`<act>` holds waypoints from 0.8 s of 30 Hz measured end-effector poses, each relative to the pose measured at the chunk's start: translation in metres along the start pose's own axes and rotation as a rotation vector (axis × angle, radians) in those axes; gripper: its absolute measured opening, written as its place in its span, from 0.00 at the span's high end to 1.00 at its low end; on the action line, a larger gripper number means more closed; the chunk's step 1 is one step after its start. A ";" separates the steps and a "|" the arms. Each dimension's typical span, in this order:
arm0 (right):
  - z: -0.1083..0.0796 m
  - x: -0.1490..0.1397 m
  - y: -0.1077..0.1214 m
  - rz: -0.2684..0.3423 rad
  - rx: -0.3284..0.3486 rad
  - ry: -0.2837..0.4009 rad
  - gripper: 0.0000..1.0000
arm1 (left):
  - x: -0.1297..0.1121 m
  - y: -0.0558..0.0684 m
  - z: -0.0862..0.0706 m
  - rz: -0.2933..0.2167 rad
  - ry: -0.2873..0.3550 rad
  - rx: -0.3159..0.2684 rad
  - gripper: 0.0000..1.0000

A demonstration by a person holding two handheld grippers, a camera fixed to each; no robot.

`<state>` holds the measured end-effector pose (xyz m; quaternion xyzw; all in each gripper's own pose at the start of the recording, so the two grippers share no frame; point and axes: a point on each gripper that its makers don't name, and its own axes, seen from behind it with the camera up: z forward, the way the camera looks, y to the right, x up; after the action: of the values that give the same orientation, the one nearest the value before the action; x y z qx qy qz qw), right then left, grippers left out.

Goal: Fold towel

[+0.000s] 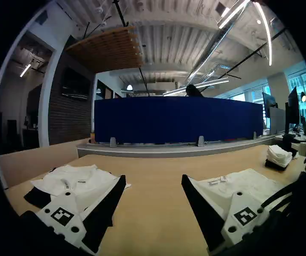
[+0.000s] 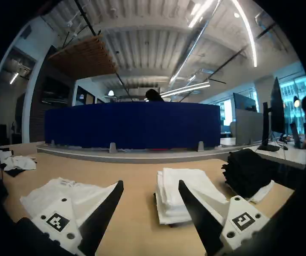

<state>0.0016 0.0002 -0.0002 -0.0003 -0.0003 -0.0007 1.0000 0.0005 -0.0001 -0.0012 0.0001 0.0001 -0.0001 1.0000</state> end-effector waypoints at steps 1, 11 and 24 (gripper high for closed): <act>0.000 0.000 0.000 -0.001 -0.001 0.000 0.00 | 0.000 0.000 0.000 0.000 0.000 0.000 0.03; 0.001 0.000 0.003 0.000 -0.023 0.000 0.00 | 0.000 0.001 0.000 0.000 -0.001 0.000 0.03; -0.001 -0.001 0.003 -0.027 -0.024 -0.061 0.00 | 0.009 0.003 0.002 0.011 -0.029 -0.003 0.03</act>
<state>0.0008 0.0036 -0.0009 -0.0123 -0.0310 -0.0141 0.9993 0.0096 0.0034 0.0012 -0.0012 -0.0146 0.0056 0.9999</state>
